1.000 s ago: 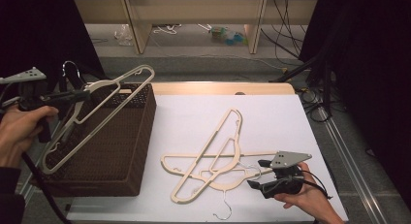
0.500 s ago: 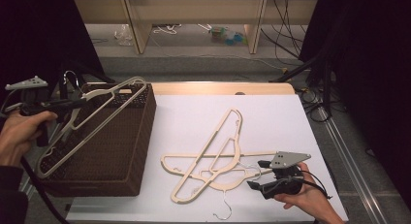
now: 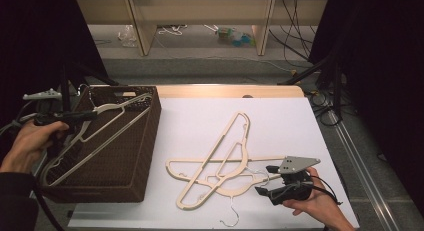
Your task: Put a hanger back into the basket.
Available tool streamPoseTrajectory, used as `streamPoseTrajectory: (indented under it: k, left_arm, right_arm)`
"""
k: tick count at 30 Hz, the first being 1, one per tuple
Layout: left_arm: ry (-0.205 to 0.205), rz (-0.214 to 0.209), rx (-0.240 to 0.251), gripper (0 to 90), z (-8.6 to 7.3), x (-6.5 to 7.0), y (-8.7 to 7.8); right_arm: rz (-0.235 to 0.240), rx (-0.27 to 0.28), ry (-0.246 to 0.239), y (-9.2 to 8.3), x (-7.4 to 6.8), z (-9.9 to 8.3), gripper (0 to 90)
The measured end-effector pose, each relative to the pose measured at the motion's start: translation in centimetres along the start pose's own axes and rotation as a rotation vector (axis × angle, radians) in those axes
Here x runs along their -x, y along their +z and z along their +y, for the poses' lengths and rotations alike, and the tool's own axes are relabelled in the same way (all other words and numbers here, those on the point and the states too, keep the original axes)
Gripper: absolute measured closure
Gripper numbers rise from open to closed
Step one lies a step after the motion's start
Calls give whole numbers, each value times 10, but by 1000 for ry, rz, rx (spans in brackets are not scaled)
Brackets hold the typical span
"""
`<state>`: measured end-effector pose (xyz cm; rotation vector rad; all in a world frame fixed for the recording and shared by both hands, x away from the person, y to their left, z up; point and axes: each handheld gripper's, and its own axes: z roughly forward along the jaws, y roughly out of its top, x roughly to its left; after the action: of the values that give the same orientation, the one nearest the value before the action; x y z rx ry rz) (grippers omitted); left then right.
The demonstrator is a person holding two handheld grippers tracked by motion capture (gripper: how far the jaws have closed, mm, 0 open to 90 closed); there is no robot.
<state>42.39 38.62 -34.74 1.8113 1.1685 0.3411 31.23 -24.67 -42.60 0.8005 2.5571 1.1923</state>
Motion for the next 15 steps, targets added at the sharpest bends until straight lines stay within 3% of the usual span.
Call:
streamPoseTrajectory:
  k: [8, 15]
  left_arm:
    - [-52, 31, -38, 850, -14, -11, 19]
    - [-115, 73, -53, 827, -26, -24, 22]
  right_arm:
    - [2, 6, -2, -2, 1, 0, 237]
    - [5, 2, -4, 0, 1, -1, 237]
